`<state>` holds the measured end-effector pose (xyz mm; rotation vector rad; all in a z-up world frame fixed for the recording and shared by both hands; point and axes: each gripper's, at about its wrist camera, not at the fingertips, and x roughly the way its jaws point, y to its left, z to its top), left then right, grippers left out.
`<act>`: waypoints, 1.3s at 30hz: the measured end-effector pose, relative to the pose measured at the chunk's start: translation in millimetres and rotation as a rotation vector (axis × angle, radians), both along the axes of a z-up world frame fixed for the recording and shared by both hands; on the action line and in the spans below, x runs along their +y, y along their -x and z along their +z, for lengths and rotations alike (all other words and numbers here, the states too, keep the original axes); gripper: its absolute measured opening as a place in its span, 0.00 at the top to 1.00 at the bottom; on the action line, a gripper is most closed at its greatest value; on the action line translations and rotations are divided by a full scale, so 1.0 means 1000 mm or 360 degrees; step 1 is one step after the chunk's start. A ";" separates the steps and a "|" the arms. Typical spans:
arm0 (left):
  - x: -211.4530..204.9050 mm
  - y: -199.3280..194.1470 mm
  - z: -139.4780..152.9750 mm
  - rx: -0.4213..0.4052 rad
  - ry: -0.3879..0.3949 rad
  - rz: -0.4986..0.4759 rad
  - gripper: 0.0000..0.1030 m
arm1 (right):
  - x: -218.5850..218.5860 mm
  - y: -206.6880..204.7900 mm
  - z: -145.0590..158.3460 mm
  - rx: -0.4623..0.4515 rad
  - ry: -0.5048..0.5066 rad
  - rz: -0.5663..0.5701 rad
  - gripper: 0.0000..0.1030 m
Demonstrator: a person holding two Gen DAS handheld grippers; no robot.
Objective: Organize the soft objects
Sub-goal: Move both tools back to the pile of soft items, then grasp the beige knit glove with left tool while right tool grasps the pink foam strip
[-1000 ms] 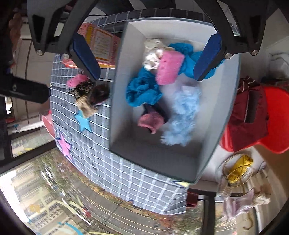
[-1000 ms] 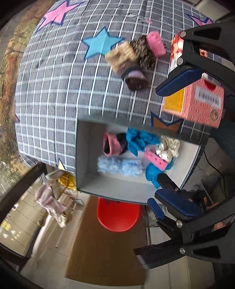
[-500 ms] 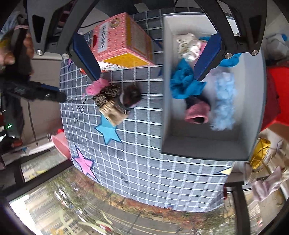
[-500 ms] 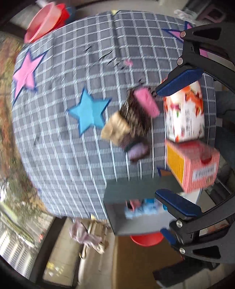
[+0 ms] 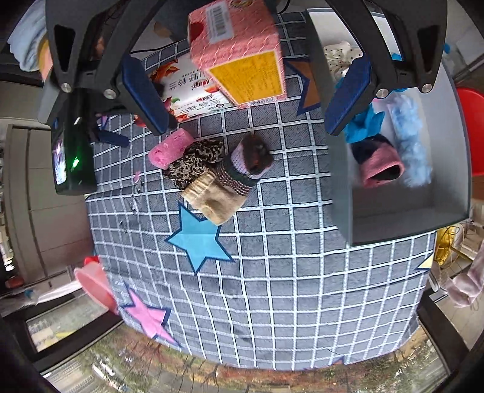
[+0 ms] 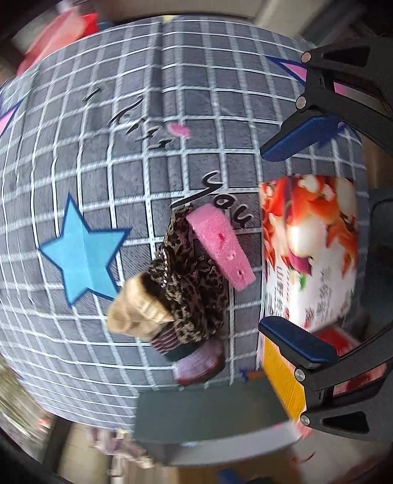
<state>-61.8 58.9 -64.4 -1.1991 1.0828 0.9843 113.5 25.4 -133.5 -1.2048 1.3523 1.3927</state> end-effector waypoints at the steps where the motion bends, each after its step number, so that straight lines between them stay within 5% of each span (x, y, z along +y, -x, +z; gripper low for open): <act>1: 0.003 -0.007 -0.005 0.0017 0.0024 -0.0011 0.00 | 0.001 0.006 -0.003 -0.0026 -0.0022 0.0058 0.00; 8: 0.025 -0.028 -0.033 0.0058 0.0166 0.0007 0.00 | 0.005 0.030 -0.029 -0.0199 -0.0118 0.0321 0.00; 20: 0.060 -0.077 -0.103 0.0240 0.0311 -0.0095 0.00 | 0.041 -0.090 -0.042 -0.0347 -0.0215 -0.0124 0.00; 28: 0.065 -0.085 -0.145 0.0190 0.0510 -0.0018 0.00 | 0.028 -0.174 -0.034 -0.0022 -0.0214 -0.0525 0.00; 39: 0.103 -0.093 -0.159 0.0087 0.0432 0.0098 0.00 | 0.003 -0.183 -0.034 0.0042 -0.0270 -0.0495 0.00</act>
